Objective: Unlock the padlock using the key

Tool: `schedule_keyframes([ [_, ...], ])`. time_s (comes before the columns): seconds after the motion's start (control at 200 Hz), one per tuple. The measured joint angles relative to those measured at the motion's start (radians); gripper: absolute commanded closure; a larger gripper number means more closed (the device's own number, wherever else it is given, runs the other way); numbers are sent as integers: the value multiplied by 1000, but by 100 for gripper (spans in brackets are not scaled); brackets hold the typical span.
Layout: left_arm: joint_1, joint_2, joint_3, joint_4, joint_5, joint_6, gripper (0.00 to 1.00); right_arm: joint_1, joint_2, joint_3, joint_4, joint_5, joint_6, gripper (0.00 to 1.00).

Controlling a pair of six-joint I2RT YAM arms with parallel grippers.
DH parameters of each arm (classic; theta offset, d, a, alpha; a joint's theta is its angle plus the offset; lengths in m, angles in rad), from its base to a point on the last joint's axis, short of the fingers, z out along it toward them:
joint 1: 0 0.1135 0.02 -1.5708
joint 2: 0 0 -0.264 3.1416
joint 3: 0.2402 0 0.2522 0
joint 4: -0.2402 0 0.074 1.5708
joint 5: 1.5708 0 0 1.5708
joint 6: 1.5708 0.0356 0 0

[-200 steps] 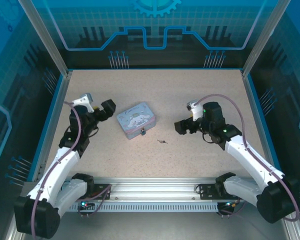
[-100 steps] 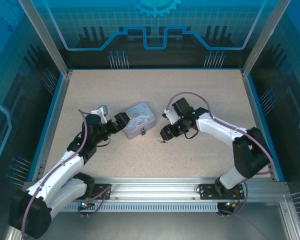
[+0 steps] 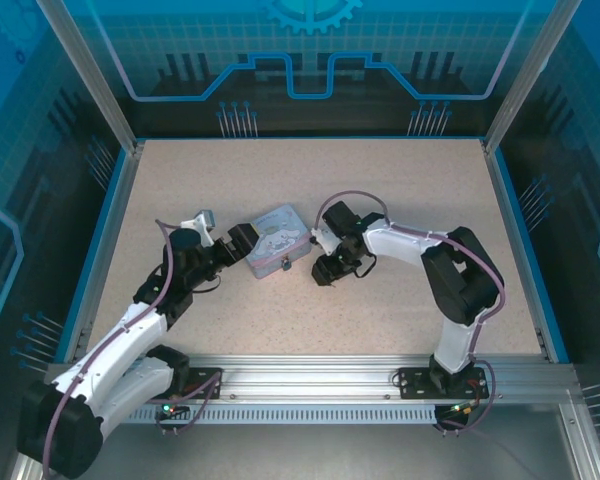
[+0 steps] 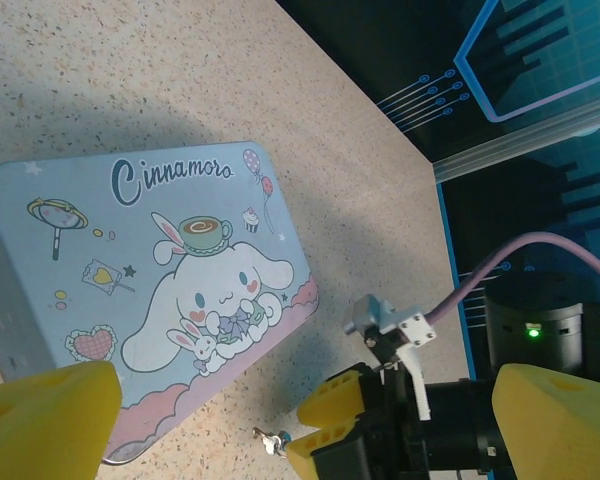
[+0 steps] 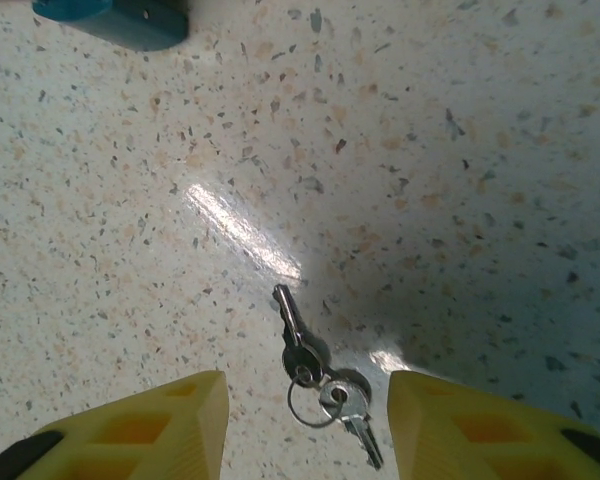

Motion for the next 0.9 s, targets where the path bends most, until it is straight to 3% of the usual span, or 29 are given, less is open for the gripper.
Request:
schedule_keyframes([
  [0.9, 0, -10, 0, -26, -5, 5, 1, 55, 58, 37, -27, 82, 1, 70],
])
